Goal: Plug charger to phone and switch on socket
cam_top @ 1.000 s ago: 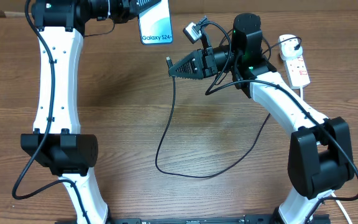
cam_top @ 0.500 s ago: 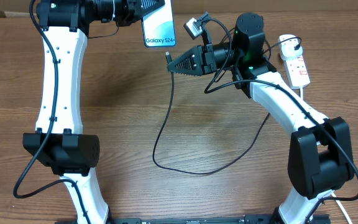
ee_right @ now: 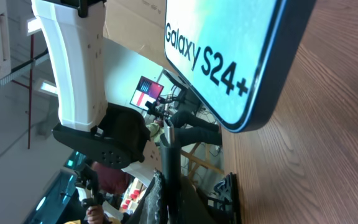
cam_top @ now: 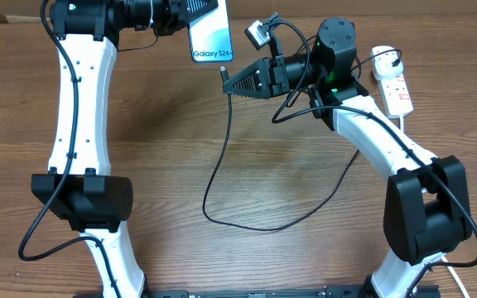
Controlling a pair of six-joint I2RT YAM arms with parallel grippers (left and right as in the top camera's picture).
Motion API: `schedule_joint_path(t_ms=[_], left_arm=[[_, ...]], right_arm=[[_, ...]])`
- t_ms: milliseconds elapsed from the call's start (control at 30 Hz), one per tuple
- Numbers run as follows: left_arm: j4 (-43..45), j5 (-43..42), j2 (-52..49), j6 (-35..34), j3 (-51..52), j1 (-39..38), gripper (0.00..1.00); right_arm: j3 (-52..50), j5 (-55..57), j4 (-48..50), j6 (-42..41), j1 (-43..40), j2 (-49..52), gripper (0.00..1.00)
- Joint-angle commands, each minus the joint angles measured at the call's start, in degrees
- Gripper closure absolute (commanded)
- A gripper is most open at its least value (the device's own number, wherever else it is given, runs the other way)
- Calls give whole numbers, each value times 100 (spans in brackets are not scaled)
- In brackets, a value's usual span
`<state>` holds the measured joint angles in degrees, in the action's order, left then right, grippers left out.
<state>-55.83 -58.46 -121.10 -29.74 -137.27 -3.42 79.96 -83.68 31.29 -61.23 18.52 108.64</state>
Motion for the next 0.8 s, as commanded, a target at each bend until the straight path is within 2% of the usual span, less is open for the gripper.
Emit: schedule_joint_path(t_ms=[0,767], left_arm=[[22,-146,-4,-76,-44,-39,96],[35,-555,-9,-197,-44,-42,96]], right_arm=[[2,57,13,-28,87,-107,96],[2,328,-50,-35,87,-107,96]])
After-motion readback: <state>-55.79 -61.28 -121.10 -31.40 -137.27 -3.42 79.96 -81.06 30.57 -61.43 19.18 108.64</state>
